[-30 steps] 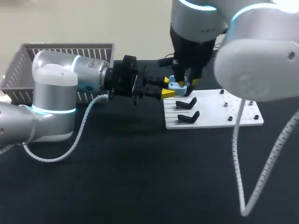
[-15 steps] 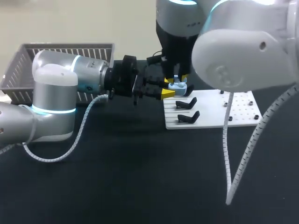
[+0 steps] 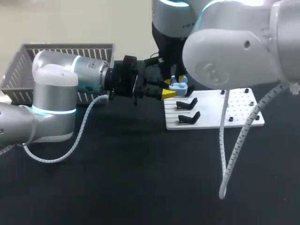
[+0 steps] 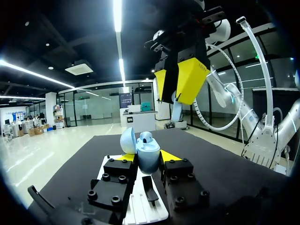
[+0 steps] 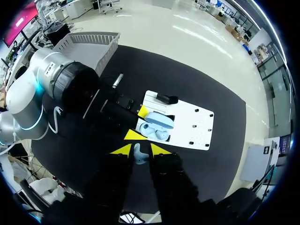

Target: Pick up each earbud case from the left stands, insert the matching earbuds, close the lid, and place the case in the box.

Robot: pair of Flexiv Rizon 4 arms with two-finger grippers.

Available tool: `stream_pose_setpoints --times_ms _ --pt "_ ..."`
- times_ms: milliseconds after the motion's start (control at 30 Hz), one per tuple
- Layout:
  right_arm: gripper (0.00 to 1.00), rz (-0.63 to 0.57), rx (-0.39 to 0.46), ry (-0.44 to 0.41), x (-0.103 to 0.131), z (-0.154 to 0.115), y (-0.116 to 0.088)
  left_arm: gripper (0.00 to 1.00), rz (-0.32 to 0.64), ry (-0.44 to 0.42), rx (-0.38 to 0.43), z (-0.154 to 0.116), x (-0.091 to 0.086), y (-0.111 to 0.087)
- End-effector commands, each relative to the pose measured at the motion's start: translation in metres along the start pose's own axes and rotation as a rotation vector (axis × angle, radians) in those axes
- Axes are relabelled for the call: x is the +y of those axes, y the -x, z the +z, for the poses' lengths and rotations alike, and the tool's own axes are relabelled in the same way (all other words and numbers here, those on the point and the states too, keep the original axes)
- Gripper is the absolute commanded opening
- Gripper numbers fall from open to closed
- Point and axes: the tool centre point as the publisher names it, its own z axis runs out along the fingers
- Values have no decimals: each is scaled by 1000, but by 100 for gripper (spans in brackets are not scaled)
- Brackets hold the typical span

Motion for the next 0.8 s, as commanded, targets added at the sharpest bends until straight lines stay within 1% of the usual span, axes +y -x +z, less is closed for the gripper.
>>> stream_pose_setpoints --times_ms 33,300,533,800 --pt "0 -3 28 13 -1 1 6 0 2 4 -1 0 -1 0" --pt "0 -12 52 24 -5 4 10 0 2 4 -1 0 -1 0" --pt "0 -20 57 22 -3 9 12 0 2 4 -1 0 -1 0" --pt "0 -14 53 16 -6 15 14 0 2 4 -1 0 -1 0"
